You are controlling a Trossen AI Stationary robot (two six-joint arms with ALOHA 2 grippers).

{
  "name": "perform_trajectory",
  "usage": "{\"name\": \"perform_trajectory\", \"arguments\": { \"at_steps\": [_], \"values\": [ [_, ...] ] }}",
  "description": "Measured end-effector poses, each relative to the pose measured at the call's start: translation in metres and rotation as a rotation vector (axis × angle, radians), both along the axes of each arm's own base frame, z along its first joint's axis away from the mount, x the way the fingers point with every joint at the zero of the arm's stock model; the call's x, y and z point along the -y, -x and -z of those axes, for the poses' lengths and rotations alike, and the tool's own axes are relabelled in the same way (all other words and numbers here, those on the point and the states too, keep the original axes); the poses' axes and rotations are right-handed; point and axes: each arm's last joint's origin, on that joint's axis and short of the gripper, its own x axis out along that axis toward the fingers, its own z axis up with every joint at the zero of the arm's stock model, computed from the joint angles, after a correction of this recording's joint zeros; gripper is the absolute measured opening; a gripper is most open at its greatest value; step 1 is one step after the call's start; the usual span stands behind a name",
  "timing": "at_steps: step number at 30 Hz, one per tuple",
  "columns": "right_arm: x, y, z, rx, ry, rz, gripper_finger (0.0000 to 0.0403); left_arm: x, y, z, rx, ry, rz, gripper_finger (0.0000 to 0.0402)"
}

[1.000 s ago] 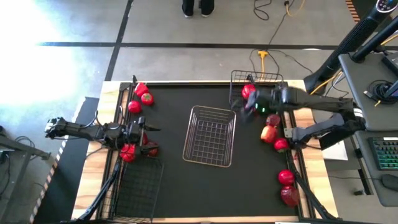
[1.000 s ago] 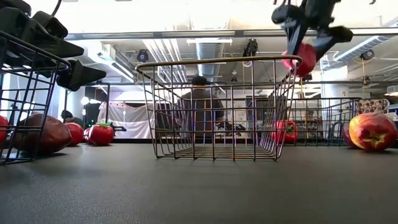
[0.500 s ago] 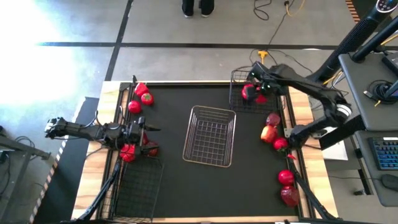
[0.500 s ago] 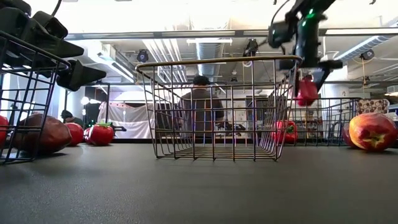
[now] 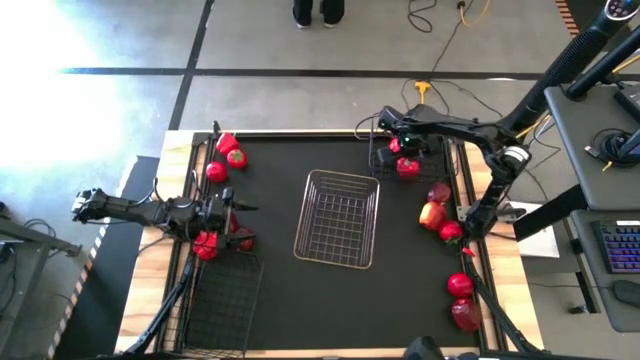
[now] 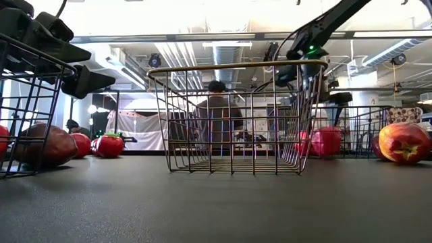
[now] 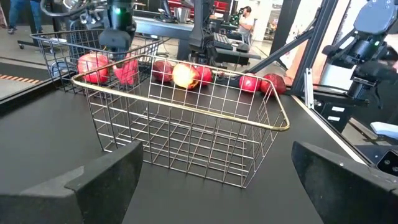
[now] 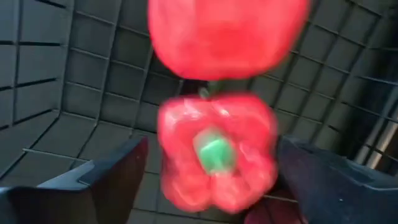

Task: Sort produce into baskets
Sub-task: Put the red bell pepper into the top black wire basket, then put the red apple into the gold wire basket

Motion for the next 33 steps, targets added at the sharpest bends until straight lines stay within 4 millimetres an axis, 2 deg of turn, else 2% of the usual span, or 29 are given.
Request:
{"name": "perform_trajectory", "arguments": {
  "at_steps": [4, 7, 11, 15, 19, 23, 28, 31, 33],
  "values": [
    [0.004, -0.007, -0.004, 0.012, 0.003, -0.012, 0.0371, 0.0, 0.0, 0.0, 0.0, 0.0, 0.0, 0.0393],
    [0.005, -0.01, -0.014, 0.043, 0.01, -0.015, 0.0372, 0.0, 0.0, 0.0, 0.0, 0.0, 0.0, 0.0393],
    [-0.001, -0.013, -0.047, 0.086, 0.052, -0.054, 0.0365, 0.0, 0.0, 0.0, 0.0, 0.0, 0.0, 0.0393],
    [-0.019, -0.013, -0.09, 0.144, 0.123, -0.093, 0.0356, 0.0, 0.0, 0.0, 0.0, 0.0, 0.0, 0.0393],
    [-0.061, -0.016, -0.122, 0.241, 0.169, -0.185, 0.0346, 0.0, 0.0, 0.0, 0.0, 0.0, 0.0, 0.0393],
    [-0.121, -0.017, -0.134, 0.262, 0.135, -0.318, 0.0341, 0.0, 0.0, 0.0, 0.0, 0.0, 0.0, 0.0393],
    [-0.19, -0.009, -0.121, 0.195, 0.046, -0.399, 0.0352, 0.0, 0.0, 0.0, 0.0, 0.0, 0.0, 0.0393],
    [-0.215, 0.0, -0.104, 0.094, 0.01, -0.466, 0.0368, 0.0, 0.0, 0.0, 0.0, 0.0, 0.0, 0.0393],
    [-0.224, 0.007, -0.089, 0.003, -0.011, -0.494, 0.0376, 0.0, 0.0, 0.0, 0.0, 0.0, 0.0, 0.0393]
  ]
}}
